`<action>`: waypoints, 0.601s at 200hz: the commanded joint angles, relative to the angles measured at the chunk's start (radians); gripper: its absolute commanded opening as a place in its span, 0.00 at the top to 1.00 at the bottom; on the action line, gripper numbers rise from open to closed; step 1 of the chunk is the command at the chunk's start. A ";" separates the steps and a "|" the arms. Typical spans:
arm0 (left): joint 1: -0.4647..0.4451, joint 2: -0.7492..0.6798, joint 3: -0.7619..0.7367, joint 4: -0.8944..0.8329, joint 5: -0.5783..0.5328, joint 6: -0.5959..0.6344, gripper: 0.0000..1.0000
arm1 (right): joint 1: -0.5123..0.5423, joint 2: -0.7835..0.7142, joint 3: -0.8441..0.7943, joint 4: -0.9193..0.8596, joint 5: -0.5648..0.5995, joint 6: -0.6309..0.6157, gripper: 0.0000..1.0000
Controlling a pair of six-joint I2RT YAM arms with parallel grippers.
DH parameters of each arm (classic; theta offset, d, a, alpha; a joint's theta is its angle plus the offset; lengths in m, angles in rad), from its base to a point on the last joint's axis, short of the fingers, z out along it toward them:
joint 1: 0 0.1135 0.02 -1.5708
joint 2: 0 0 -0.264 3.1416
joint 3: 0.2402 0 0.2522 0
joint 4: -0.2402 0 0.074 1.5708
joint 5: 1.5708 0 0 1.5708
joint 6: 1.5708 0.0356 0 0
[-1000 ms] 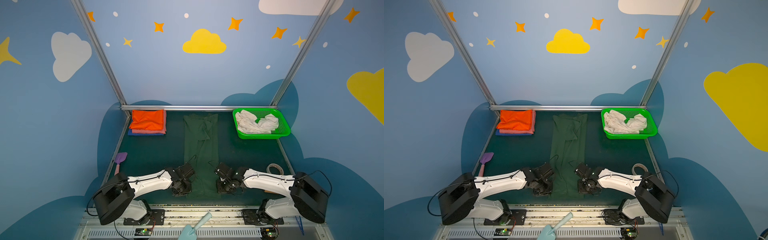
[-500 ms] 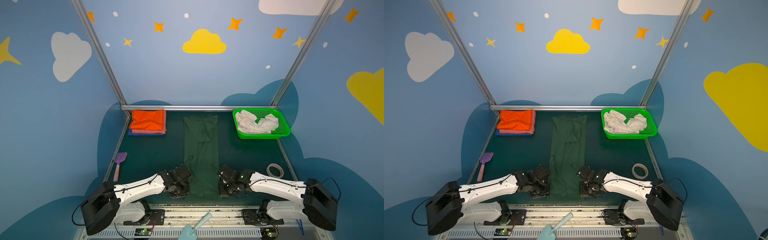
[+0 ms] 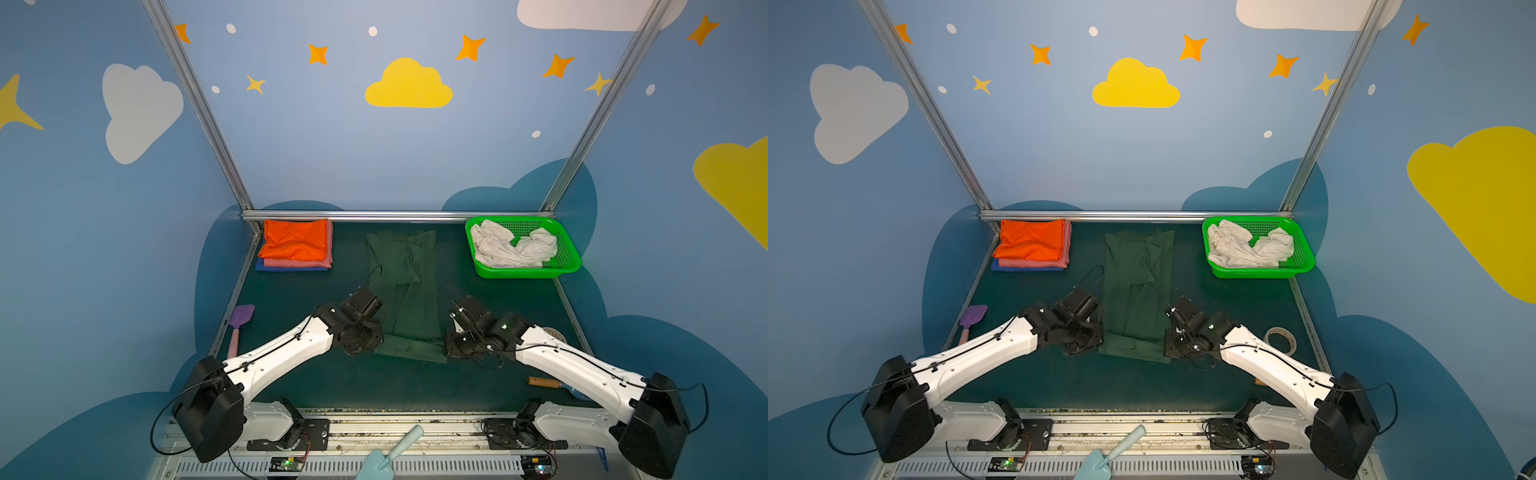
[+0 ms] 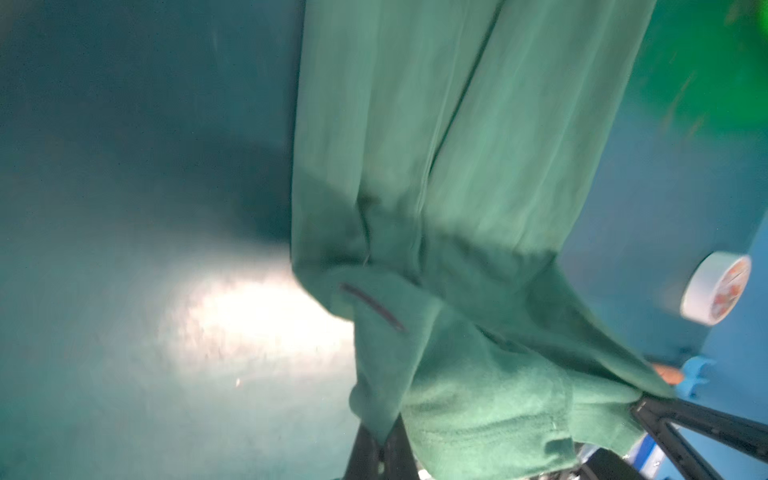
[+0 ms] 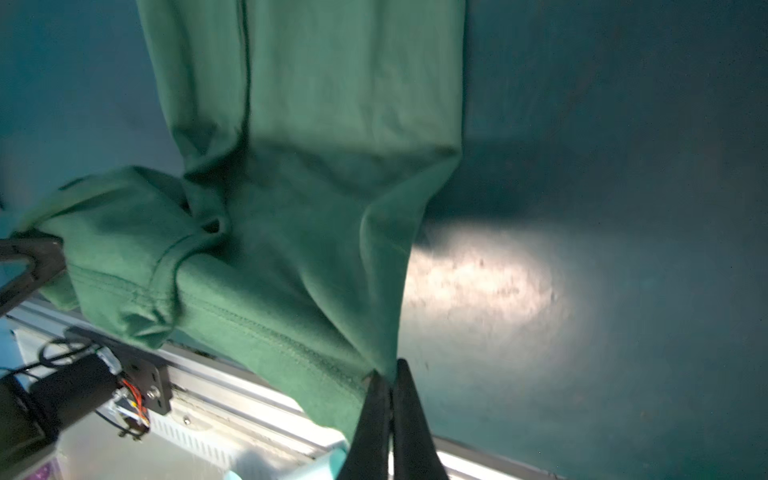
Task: Fold and stack the t-shirts
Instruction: 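Lift the near end and fold it over toward the far end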
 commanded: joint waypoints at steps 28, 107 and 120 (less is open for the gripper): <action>0.150 0.169 0.211 -0.079 0.014 0.178 0.95 | -0.143 0.207 0.200 -0.017 -0.048 -0.191 1.00; 0.301 0.533 0.515 -0.082 0.147 0.338 0.95 | -0.311 0.578 0.520 -0.046 -0.170 -0.333 1.00; 0.322 0.586 0.559 -0.086 0.160 0.349 0.95 | -0.325 0.634 0.567 -0.051 -0.188 -0.347 1.00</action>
